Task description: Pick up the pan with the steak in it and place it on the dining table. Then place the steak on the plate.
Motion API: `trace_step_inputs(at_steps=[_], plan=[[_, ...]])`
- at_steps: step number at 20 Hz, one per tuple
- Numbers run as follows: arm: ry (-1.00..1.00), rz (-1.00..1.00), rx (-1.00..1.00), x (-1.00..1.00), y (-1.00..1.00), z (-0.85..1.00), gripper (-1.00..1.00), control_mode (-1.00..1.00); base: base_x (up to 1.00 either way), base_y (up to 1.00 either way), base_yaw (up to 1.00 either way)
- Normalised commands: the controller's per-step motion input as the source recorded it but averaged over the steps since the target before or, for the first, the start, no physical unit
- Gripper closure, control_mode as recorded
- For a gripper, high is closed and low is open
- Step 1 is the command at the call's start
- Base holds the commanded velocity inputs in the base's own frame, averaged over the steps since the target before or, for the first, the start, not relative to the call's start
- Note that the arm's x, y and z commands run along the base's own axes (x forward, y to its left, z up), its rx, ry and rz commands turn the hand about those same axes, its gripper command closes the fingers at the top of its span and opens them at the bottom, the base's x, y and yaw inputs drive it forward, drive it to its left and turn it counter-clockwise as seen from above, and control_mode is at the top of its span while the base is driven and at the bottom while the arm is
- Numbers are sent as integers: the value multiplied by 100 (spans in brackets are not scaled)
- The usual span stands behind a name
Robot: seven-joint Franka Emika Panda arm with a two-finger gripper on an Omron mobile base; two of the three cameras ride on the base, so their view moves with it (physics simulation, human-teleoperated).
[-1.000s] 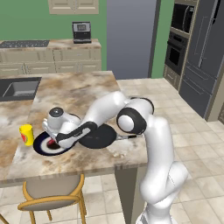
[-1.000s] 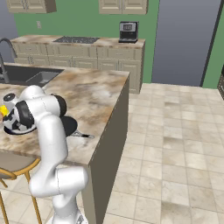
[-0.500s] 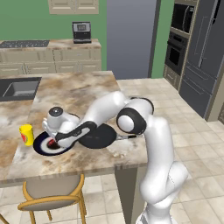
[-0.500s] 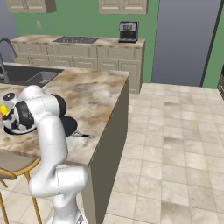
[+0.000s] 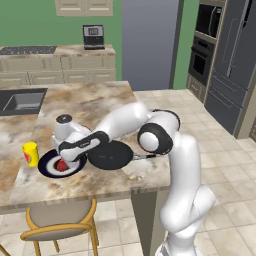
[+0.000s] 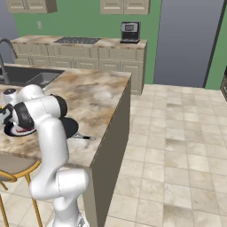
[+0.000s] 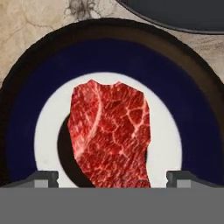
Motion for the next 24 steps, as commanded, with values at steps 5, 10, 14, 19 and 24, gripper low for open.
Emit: trace_step_inputs(at_steps=[5, 10, 14, 19, 24], plan=[[26, -17, 0, -28, -37, 37, -100, -100, 0, 0, 0], [9, -16, 3, -33, -80, 9, -100, -100, 0, 0, 0], [0, -11, 10, -29, -97, 6, -100, -100, 0, 0, 0], [-3, -6, 18, -28, -95, 14, -100, -100, 0, 0, 0], [-10, -6, 25, -22, -77, 46, -100, -100, 0, 0, 0]])
